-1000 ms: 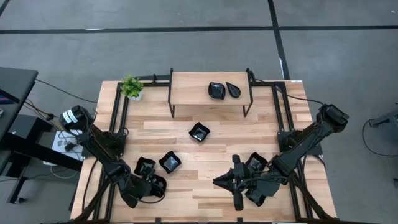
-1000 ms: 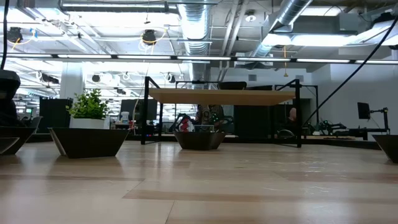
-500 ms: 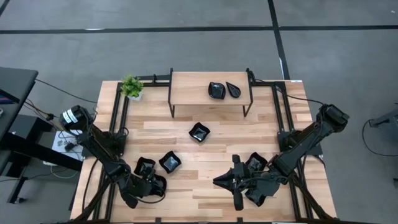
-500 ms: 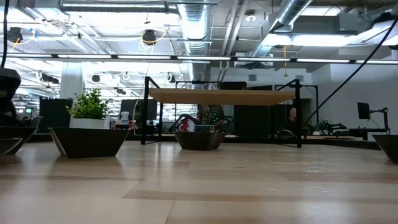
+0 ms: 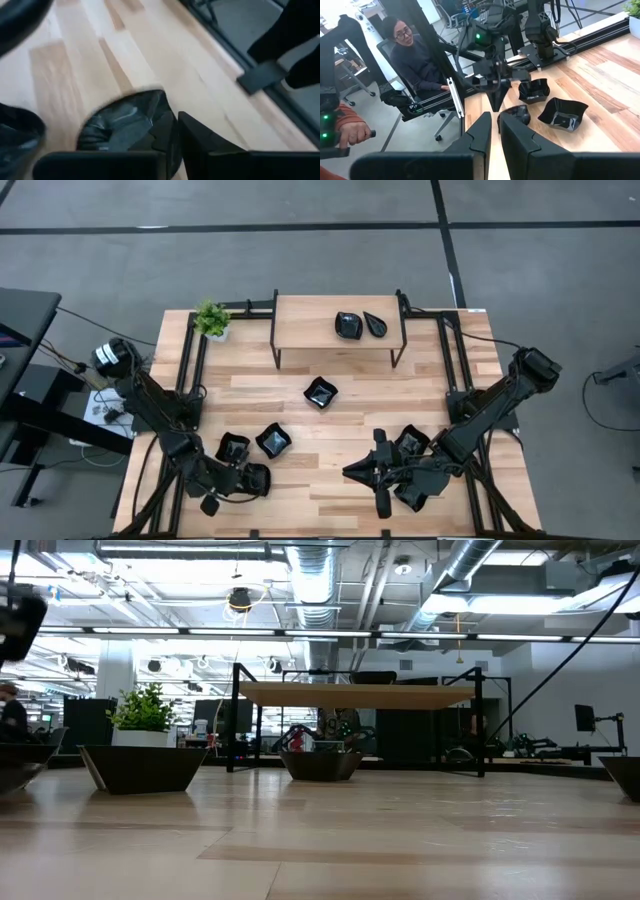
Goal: Pick & Place Mini shaped plates
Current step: Stack the black leaf shaped plate on top of the black leaf shaped plate on the shelf
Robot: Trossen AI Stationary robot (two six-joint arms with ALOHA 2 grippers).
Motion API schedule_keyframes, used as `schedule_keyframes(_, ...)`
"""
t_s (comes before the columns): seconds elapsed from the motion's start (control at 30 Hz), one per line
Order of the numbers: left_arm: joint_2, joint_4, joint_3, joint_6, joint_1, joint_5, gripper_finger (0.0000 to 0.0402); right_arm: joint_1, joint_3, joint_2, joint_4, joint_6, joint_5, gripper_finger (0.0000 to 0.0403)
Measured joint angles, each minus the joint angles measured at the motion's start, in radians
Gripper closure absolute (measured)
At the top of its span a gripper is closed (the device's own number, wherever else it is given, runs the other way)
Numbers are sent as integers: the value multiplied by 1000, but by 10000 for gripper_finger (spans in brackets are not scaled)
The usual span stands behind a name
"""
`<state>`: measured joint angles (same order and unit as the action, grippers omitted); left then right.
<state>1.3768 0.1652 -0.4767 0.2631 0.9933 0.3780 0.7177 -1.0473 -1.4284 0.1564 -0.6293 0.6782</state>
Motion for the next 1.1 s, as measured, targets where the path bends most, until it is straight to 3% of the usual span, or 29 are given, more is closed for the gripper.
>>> schedule_keyframes(0.27, -108, 0, 0, -24, 0, 75, 395, -1, 0, 0, -6, 0, 0, 367)
schedule_keyframes(0.6, -100, 0, -1, 17, 0, 30, 387, -1, 0, 0, -6, -38, -24, 367)
schedule_keyframes(0.8, -27, 13, -1, 86, 0, -39, 332, -1, 0, 0, -7, -37, -24, 367)
schedule_keyframes(1.1, 48, 30, -1, 33, 5, -46, 237, -1, 0, 0, -34, -35, -24, 367)
